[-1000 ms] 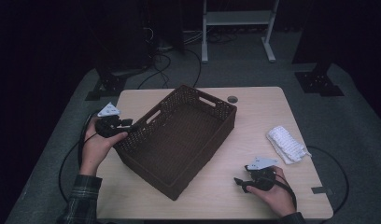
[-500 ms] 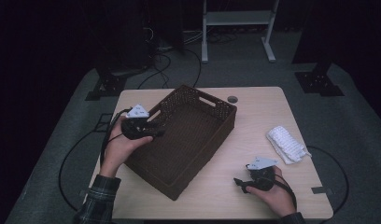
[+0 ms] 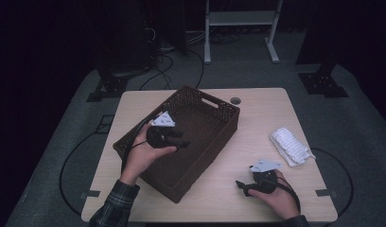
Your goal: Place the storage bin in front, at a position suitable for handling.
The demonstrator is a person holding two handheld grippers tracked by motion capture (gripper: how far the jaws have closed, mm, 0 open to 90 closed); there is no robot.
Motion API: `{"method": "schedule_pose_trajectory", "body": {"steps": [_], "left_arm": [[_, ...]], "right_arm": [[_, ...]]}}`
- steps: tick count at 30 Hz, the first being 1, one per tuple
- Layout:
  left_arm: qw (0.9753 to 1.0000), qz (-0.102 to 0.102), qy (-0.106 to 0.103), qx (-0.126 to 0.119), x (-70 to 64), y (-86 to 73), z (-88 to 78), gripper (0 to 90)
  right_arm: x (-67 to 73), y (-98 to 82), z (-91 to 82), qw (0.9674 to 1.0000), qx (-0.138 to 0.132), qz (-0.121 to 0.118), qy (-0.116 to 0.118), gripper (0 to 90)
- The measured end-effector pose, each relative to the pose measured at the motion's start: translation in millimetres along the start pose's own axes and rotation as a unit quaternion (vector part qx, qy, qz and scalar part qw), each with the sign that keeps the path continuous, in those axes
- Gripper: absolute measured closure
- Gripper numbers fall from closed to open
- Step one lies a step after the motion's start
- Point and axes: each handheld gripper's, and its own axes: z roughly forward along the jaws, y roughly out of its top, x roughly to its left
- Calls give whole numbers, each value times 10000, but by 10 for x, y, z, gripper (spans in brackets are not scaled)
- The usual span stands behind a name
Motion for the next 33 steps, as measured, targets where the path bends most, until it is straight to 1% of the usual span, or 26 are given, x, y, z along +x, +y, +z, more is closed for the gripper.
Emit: {"method": "schedule_pose_trajectory", "body": {"steps": [2,4,5,7,10,11,12,13,14,16,18,20,21,24,25,26,28,29,30,31,33], "left_arm": [[9999,60,-102,-53,-61,7,41,488],[9998,127,-134,-61,-107,11,76,455],[9998,149,-130,-18,-128,13,91,443],[9996,242,-146,-25,-174,13,121,443],[9991,361,-241,-16,-231,3,164,453],[9989,371,-293,6,-249,-4,183,461],[9989,371,-293,6,-249,-4,183,463],[9988,247,-434,-6,-275,-20,232,454],[9985,234,-483,39,-280,-23,251,442],[9980,368,-499,122,-305,-34,295,439],[9976,403,-550,143,-324,-43,320,443],[9976,403,-548,161,-332,-46,328,438],[9969,484,-573,230,-347,-58,348,450],[9962,490,-677,248,-359,-88,368,478],[9956,542,-724,246,-368,-104,377,480],[9952,551,-770,260,-378,-118,386,482],[9950,558,-798,234,-397,-146,394,482],[9949,610,-770,242,-401,-156,393,483],[9949,610,-770,242,-401,-156,393,483],[9953,574,-762,177,-411,-179,396,483],[9955,542,-760,176,-412,-198,396,483]], "right_arm": [[1,1,1,10000,8,19,1,176],[0,2,1,10000,8,24,-5,176],[0,3,2,10000,9,26,-6,176],[-1,4,0,10000,24,32,-6,176],[-2,5,1,10000,26,33,-13,176],[-2,6,2,10000,21,37,-16,176],[-3,6,4,10000,18,39,-17,177],[-4,7,4,10000,17,38,-19,177],[-4,7,5,10000,15,40,-18,176],[-4,7,6,10000,12,41,-20,176],[-4,7,6,10000,12,43,-20,176],[-4,7,6,10000,12,44,-21,177],[-5,8,7,10000,11,44,-21,177],[-6,9,7,10000,14,47,-21,176],[-6,9,8,10000,14,46,-21,176],[-7,9,8,10000,15,45,-21,176],[-7,10,8,10000,15,45,-19,176],[-7,10,8,10000,14,45,-19,176],[-7,10,8,10000,14,45,-19,176],[-7,10,8,10000,15,46,-20,176],[-7,10,8,10000,15,45,-20,176]]}}
